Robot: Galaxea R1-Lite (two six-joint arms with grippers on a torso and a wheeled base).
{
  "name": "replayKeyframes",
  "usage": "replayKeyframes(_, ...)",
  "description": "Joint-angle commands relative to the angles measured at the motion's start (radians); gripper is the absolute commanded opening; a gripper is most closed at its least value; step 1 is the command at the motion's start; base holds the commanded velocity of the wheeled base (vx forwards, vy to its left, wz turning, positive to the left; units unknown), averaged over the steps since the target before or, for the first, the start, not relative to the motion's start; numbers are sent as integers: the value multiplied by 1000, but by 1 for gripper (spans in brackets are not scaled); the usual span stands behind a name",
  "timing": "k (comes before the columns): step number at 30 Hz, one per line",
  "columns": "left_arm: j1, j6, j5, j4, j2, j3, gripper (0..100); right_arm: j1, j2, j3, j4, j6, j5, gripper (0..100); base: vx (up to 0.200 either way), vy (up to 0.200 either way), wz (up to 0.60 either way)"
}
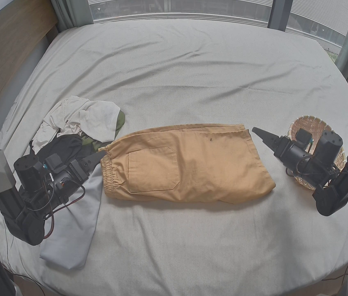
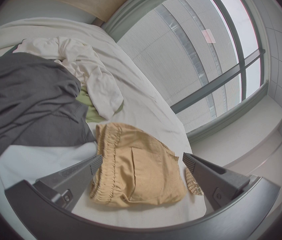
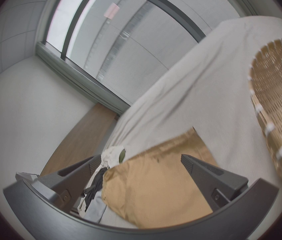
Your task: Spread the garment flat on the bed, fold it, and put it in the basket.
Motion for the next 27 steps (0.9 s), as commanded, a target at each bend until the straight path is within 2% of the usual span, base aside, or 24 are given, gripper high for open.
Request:
replayKeyframes(1, -55, 20, -17, -3, -25, 58, 100, 57, -106, 85, 171, -30, 1, 100, 0, 0, 0)
replayKeyframes(4, -55, 54, -19, -3, -25, 67, 100, 74, -109, 119, 260, -108, 1, 100, 0, 0, 0)
replayKeyframes(11, -59, 60, -19, -3, -17, 70, 100, 91, -138, 185, 399, -237, 3, 100, 0, 0, 0)
replayKeyframes(27, -62, 62, -17, -3, -14, 73, 100, 68, -6, 169, 408, -236, -5, 100, 0, 0, 0)
